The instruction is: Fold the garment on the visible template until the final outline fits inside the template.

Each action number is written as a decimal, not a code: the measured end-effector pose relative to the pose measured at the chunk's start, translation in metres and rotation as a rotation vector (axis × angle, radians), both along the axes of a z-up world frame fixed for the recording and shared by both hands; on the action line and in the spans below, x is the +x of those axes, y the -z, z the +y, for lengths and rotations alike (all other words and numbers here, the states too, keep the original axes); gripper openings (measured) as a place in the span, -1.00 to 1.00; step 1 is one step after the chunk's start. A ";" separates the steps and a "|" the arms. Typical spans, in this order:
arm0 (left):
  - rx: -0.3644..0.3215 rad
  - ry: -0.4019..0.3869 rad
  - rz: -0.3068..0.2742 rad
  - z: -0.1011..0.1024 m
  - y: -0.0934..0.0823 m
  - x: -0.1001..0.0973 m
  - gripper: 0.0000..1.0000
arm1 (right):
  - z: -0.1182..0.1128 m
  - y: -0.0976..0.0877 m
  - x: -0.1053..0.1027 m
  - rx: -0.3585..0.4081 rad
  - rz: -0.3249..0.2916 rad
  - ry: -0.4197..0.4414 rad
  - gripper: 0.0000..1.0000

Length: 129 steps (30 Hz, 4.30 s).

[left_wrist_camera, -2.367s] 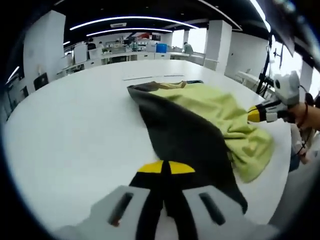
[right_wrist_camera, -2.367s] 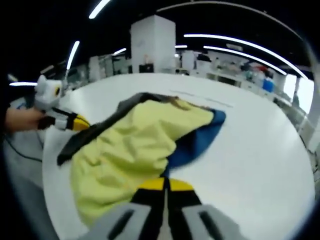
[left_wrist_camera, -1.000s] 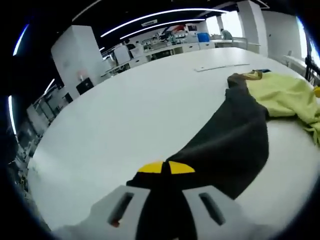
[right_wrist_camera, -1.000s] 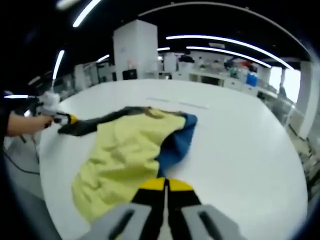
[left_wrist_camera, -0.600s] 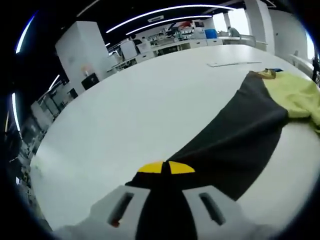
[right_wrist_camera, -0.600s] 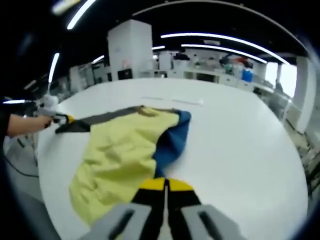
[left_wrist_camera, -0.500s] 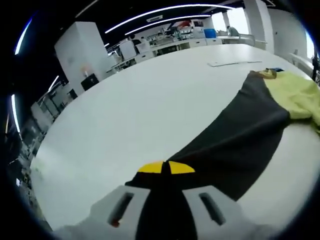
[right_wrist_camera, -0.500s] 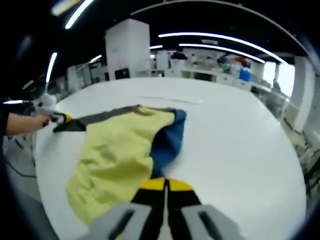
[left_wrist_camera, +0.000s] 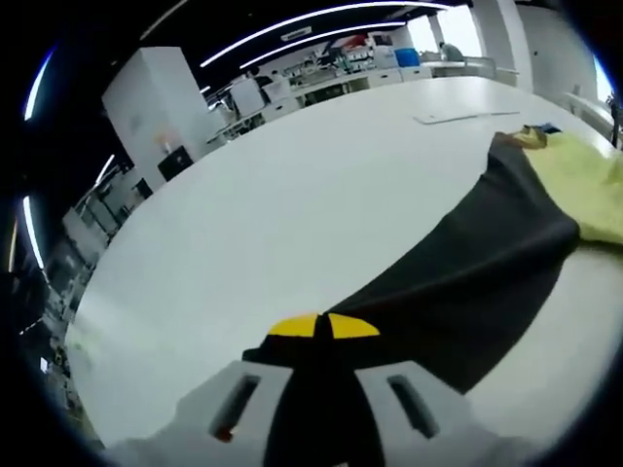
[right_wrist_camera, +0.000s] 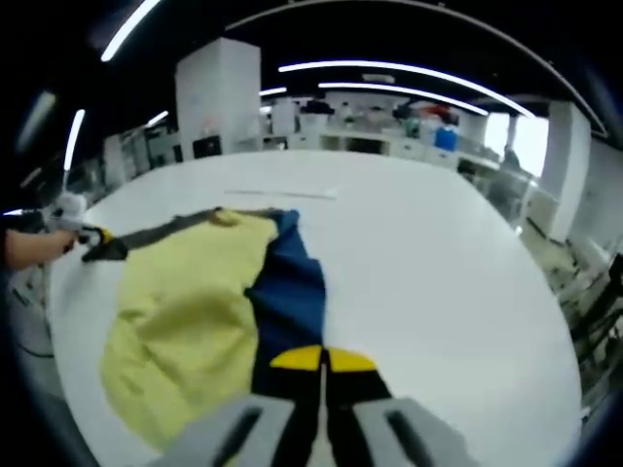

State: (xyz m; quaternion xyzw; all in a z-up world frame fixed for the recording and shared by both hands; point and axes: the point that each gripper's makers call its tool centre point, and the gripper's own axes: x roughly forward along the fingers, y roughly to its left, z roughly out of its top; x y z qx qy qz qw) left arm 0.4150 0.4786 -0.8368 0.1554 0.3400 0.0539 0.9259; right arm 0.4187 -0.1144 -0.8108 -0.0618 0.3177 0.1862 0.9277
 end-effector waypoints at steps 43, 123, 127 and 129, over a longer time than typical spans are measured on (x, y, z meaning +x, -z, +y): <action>-0.023 0.052 -0.036 0.019 -0.020 0.021 -0.53 | -0.097 0.000 0.046 -0.166 -0.035 0.148 -0.38; -0.599 0.553 0.024 -0.328 -0.007 -0.108 -0.44 | 0.011 0.034 -0.104 -0.004 0.121 -0.055 -0.54; -0.596 0.549 0.044 -0.327 -0.002 -0.107 -0.51 | 0.015 0.033 -0.106 0.004 0.124 -0.040 -0.62; -0.596 0.555 0.047 -0.329 -0.003 -0.108 -0.55 | 0.015 0.035 -0.105 0.000 0.124 -0.040 -0.65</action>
